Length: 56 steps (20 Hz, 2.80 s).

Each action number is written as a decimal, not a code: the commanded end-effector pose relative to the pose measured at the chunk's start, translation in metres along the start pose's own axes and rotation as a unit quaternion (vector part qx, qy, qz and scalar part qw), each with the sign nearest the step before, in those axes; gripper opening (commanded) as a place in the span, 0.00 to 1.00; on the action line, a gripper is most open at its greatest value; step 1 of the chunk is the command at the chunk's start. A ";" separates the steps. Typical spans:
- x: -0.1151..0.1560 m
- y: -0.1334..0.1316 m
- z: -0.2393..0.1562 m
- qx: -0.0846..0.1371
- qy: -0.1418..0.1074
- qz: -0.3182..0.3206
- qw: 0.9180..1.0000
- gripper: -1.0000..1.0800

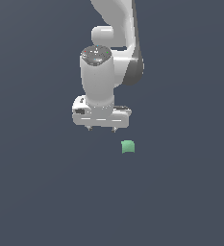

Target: Pick up the object and move it to a goal position.

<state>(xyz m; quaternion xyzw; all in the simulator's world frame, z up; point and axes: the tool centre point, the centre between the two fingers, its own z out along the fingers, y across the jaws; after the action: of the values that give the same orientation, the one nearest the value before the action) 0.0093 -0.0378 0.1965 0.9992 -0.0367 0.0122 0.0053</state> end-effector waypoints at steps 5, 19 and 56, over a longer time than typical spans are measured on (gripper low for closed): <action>-0.002 0.007 0.004 -0.004 -0.006 0.000 1.000 0.96; -0.007 0.006 0.025 -0.011 -0.018 -0.009 1.000 0.96; -0.023 -0.121 0.154 0.006 -0.012 -0.073 0.997 0.00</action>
<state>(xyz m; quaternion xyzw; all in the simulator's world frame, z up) -0.0013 0.0829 0.0419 0.9993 0.0364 -0.0003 0.0000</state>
